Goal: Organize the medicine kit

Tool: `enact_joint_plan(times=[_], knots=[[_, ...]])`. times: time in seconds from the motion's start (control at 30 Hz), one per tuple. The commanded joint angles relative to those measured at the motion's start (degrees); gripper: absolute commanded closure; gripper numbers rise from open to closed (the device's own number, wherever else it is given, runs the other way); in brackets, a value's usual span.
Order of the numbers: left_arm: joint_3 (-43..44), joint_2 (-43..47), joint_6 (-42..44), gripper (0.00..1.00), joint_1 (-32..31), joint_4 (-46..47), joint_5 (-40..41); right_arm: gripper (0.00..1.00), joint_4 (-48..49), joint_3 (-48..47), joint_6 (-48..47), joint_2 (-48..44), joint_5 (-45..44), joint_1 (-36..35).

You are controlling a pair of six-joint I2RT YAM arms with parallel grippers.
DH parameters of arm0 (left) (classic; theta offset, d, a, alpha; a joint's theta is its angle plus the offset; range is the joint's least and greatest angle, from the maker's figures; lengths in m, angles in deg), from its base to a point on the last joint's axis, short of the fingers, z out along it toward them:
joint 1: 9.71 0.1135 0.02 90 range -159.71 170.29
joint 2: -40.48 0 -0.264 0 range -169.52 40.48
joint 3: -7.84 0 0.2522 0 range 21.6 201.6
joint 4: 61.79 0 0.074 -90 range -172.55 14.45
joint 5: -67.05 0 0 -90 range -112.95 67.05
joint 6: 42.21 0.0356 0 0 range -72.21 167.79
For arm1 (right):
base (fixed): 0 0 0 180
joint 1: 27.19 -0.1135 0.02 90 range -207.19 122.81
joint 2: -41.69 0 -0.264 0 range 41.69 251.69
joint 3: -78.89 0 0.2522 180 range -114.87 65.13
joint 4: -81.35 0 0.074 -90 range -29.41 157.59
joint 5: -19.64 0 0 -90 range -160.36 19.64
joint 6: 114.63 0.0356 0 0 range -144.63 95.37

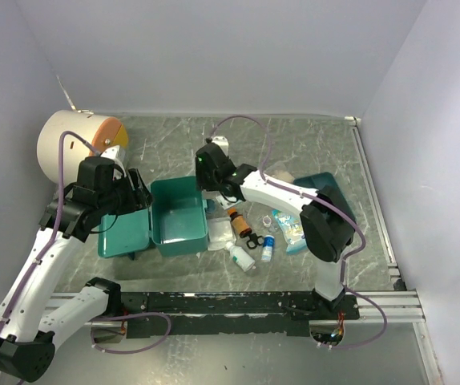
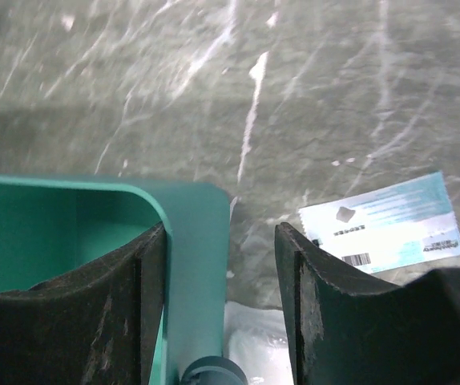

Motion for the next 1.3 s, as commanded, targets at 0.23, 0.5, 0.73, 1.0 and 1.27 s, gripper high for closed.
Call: enact_joint_plan(times=[0.23, 0.5, 0.73, 1.0, 1.27], knots=[[1.1, 0.4, 0.0, 0.31, -0.3, 0.6, 1.7, 0.47, 0.7, 4.2, 18.4, -2.1, -26.8, 0.0], [0.6, 0.8, -0.4, 0.31, -0.3, 0.9, 1.6, 0.47, -5.1, 4.8, 26.4, -2.0, -30.0, 2.0], [-0.6, 0.1, -0.8, 0.28, -0.3, 1.7, 0.1, 0.43, -3.5, 5.2, 24.4, -4.4, -25.6, 2.3], [-1.2, -0.7, 0.4, 0.20, -0.3, 3.3, -1.9, 0.30, 1.2, 10.2, 9.4, -17.3, -11.1, 2.8], [-2.3, 1.7, 2.9, 0.14, -0.3, 9.2, -6.3, 0.35, -5.6, 24.6, 4.5, -31.5, -5.9, 4.3]])
